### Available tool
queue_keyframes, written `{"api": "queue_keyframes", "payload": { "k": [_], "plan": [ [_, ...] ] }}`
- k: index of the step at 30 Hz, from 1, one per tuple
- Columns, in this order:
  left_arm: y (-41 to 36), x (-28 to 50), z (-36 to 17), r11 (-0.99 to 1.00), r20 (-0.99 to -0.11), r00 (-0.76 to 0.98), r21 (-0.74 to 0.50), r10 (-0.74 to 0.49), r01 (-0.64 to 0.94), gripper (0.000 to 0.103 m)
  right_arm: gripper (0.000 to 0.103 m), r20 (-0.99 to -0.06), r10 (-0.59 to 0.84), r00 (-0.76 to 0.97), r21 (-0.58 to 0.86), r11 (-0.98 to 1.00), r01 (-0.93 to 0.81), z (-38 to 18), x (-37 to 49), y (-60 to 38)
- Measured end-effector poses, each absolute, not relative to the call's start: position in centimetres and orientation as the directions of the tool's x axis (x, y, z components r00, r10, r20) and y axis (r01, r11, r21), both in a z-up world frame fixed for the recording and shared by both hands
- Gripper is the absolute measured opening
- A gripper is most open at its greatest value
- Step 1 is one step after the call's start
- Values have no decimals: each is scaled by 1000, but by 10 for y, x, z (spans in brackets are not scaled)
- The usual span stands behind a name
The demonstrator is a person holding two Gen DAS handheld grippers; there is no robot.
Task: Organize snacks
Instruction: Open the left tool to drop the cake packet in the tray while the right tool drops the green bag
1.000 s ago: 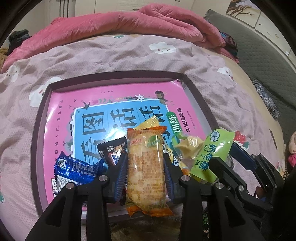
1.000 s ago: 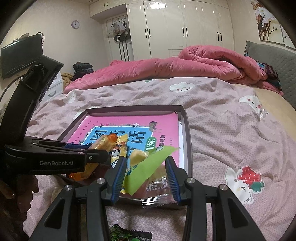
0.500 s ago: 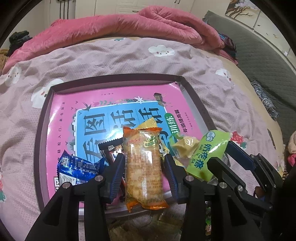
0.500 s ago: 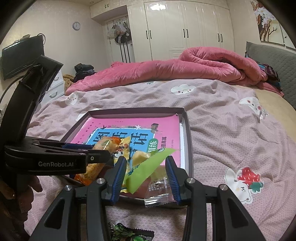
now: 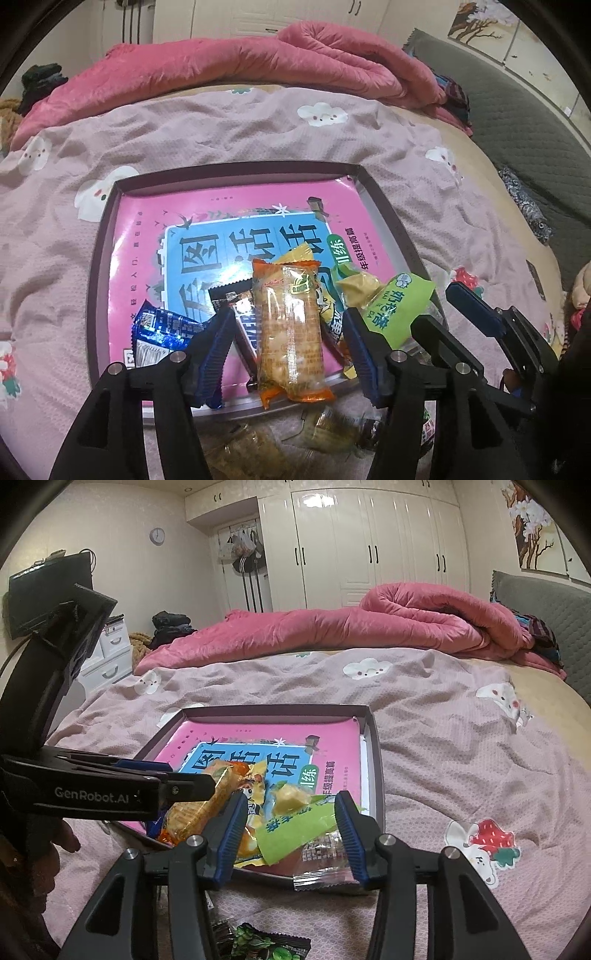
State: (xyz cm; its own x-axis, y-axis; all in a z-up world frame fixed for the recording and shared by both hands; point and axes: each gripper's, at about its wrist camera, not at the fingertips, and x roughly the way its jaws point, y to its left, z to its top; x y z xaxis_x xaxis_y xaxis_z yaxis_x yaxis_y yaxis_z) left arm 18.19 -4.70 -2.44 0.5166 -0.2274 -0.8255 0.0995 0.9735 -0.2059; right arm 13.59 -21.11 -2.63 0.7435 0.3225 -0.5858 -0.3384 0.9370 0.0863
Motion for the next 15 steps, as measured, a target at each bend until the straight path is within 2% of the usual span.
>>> {"api": "queue_keyframes", "payload": {
  "k": [15],
  "plan": [
    [-27,172,-12,973,-813,539,-219,-220,66,63,56,-557,316,768,85,942,-326,-17,129,-216]
  ]
}}
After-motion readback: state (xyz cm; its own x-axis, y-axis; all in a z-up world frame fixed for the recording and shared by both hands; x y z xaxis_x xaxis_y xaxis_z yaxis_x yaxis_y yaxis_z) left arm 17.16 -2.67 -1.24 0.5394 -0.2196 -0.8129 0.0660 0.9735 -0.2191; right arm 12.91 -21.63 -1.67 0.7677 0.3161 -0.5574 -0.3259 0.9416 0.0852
